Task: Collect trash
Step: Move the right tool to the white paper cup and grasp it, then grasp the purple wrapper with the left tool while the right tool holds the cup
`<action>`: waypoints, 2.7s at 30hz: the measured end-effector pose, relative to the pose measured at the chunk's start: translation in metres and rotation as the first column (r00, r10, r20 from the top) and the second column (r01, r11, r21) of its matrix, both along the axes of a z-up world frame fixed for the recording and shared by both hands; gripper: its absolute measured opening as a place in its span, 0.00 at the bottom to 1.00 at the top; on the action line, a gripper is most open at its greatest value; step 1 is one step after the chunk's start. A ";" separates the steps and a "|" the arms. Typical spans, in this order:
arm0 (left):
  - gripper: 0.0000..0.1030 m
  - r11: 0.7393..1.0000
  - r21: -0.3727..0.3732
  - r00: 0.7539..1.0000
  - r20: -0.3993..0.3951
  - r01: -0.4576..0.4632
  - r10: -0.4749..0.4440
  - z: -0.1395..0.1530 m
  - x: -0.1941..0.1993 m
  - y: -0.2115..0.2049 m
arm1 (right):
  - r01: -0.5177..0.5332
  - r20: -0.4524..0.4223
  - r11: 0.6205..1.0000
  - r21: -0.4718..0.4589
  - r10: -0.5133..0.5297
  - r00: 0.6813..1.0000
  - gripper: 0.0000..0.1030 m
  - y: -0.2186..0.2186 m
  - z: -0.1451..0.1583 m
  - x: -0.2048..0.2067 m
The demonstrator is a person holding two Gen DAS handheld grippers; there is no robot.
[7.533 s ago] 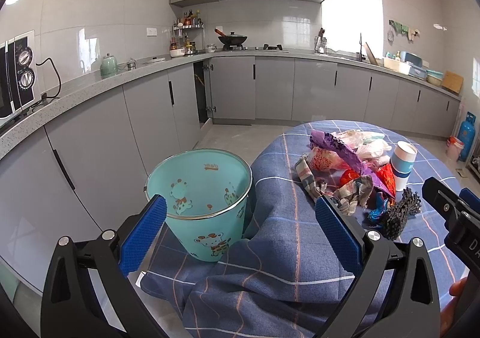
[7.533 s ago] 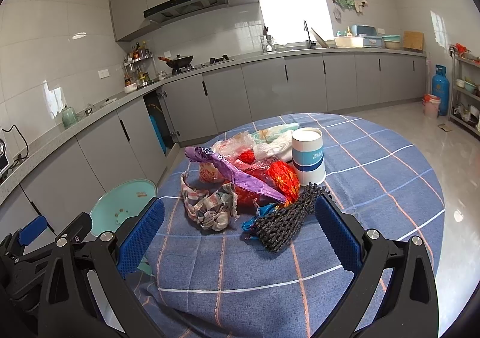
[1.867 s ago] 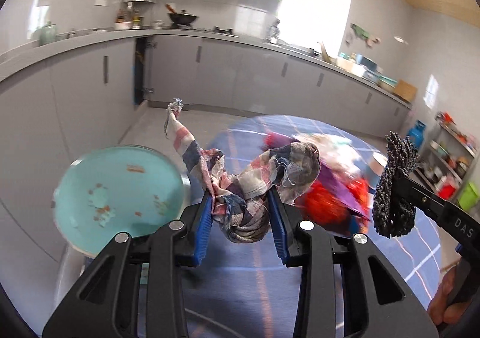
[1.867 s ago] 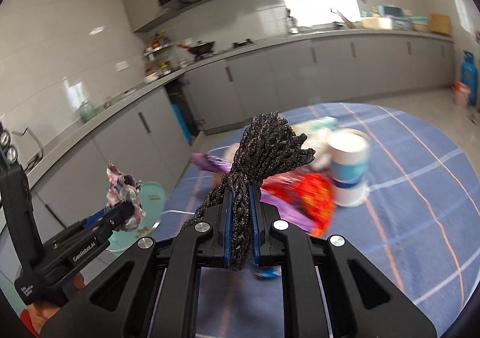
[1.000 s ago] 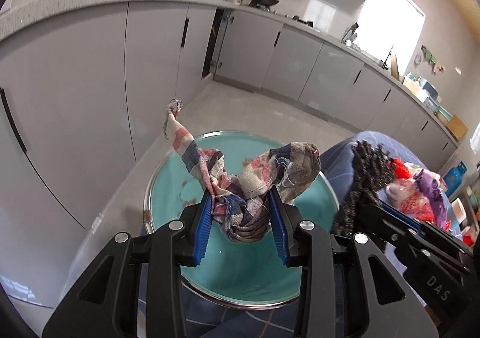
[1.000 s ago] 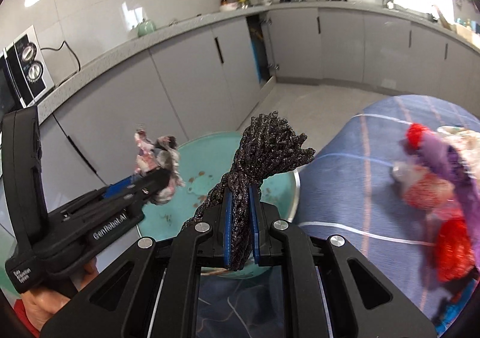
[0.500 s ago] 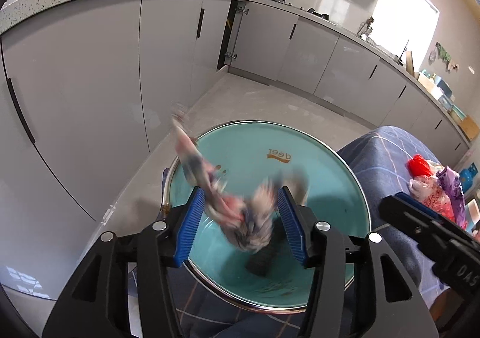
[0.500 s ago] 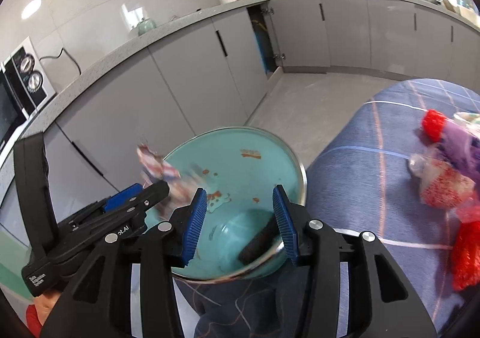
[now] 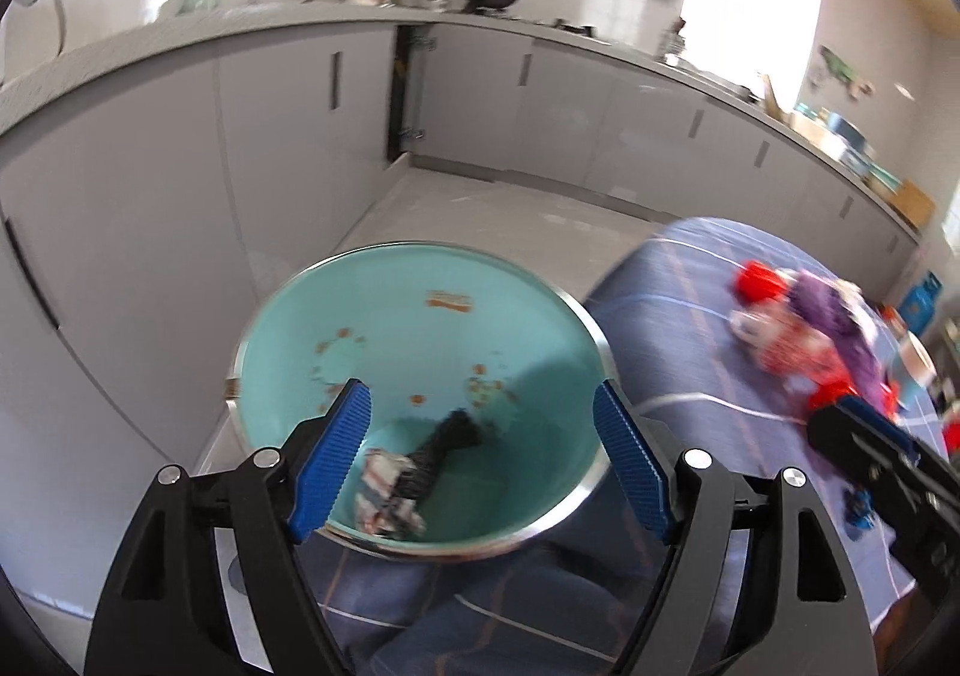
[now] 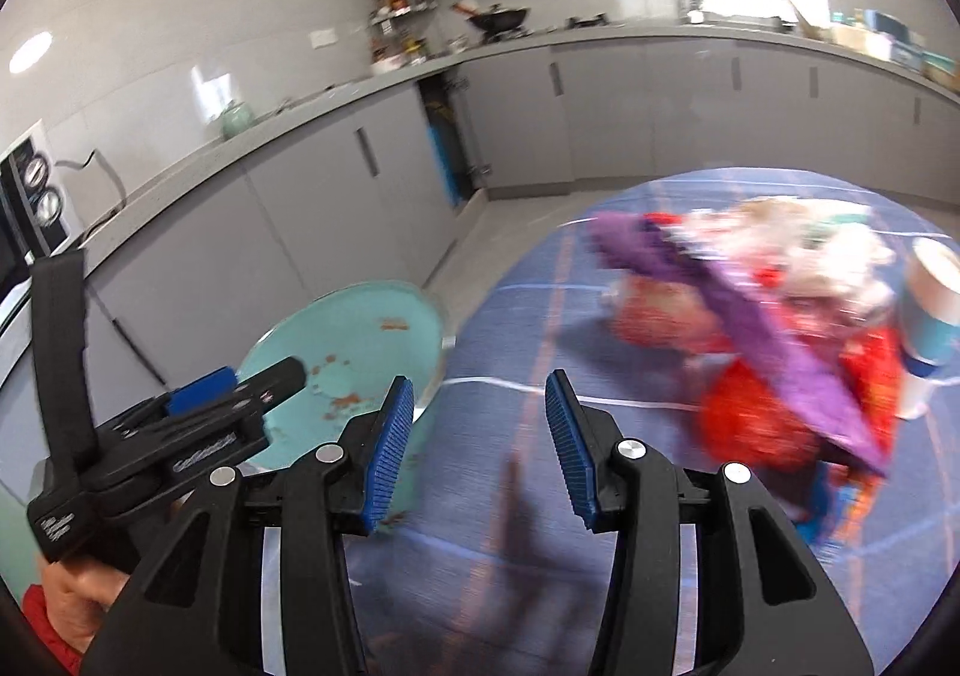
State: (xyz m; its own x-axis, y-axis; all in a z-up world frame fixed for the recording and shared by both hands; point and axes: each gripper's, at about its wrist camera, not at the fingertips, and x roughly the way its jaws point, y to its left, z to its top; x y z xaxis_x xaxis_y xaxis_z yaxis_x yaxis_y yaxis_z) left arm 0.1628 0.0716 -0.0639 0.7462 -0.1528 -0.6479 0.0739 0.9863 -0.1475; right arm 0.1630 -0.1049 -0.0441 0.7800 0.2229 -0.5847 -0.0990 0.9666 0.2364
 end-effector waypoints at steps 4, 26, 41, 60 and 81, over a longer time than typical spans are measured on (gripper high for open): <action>0.74 0.998 0.014 0.998 0.026 0.058 -0.059 0.009 -0.014 -0.022 | 0.076 0.010 0.997 0.017 -0.076 0.997 0.45 -0.030 0.000 -0.017; 0.73 0.972 0.049 0.973 0.004 0.230 -0.231 0.005 -0.043 -0.107 | 0.332 -0.044 0.942 0.059 -0.329 0.943 0.45 -0.134 -0.021 -0.066; 0.73 0.961 0.071 0.962 0.033 0.268 -0.271 0.019 -0.030 -0.152 | 0.390 -0.114 0.918 0.076 -0.381 0.918 0.36 -0.165 -0.030 -0.067; 0.72 0.971 0.031 0.971 0.004 0.238 -0.238 0.022 0.018 -0.203 | 0.419 -0.017 0.908 -0.021 -0.420 0.908 0.69 -0.210 0.010 -0.010; 0.27 0.947 -0.076 0.950 0.053 0.311 -0.308 0.030 0.017 -0.210 | 0.441 0.046 0.897 -0.001 -0.441 0.896 0.55 -0.222 0.023 -0.013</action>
